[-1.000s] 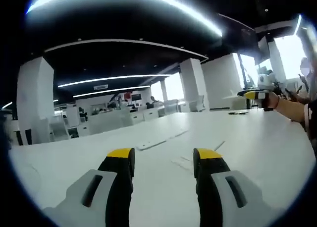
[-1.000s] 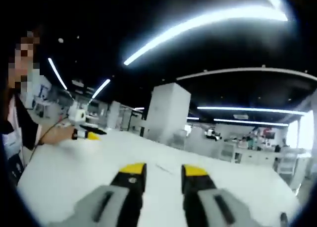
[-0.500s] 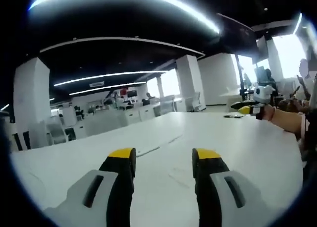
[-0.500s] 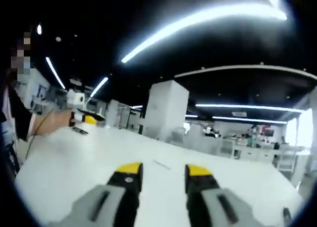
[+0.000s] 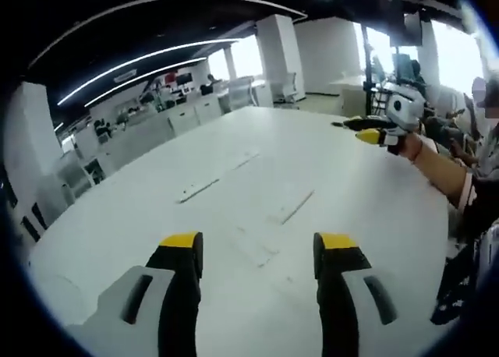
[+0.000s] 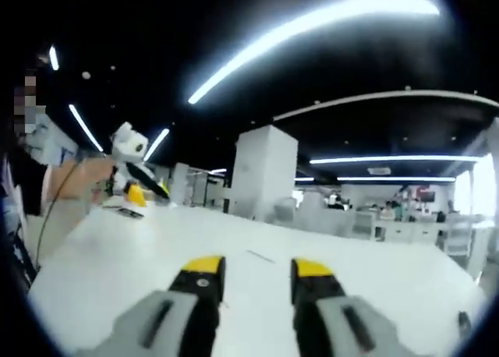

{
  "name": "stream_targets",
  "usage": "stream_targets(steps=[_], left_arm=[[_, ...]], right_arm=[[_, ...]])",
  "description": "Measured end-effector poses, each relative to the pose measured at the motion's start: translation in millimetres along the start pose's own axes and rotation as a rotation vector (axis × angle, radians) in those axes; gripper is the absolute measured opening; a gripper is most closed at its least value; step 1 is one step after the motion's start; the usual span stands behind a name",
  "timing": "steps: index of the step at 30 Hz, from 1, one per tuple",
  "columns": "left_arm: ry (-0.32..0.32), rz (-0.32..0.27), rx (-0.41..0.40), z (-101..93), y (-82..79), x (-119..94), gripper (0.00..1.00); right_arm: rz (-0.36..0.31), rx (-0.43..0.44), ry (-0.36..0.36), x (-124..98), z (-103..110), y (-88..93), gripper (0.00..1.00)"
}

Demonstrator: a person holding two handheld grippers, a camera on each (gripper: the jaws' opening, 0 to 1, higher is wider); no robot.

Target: Locate the socket holder cover, grip the socket holder cover, clip it into the socket holder slot.

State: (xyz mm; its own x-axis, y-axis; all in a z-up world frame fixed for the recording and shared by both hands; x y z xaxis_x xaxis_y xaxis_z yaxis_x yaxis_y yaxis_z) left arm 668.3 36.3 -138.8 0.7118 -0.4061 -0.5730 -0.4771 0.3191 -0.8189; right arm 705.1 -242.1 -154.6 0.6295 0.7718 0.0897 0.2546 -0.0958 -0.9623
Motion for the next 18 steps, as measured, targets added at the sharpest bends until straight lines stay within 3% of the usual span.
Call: stream_targets(steps=[7,9,18], left_arm=[[-0.055,0.232,-0.005,-11.6,16.0,22.6,0.62],[-0.078,0.275,-0.002,-10.5,13.2,30.2,0.62],[-0.162,0.517,-0.09,-20.5,48.1,43.9,0.62]], right_arm=[[0.036,0.014,0.017,0.2,-11.2,11.4,0.35],[0.045,0.015,0.018,0.1,-11.5,13.3,0.35],[0.059,0.031,0.0,0.3,-11.8,19.9,0.35]])
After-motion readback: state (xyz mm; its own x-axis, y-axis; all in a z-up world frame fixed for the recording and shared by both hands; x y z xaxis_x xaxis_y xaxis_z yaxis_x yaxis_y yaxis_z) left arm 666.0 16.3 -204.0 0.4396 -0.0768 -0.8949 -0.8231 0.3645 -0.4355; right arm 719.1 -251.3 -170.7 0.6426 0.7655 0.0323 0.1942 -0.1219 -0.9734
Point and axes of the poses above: the point that each gripper's makers call its tool centre point, and the gripper's own axes: x roughly forward along the fingers, z roughly to its left, y roughly out of its underside, the point moved 1 cm from there along -x, roughly backward along the fingers, and after that the axes turned 9 degrees about -x, right-handed, at the moved point
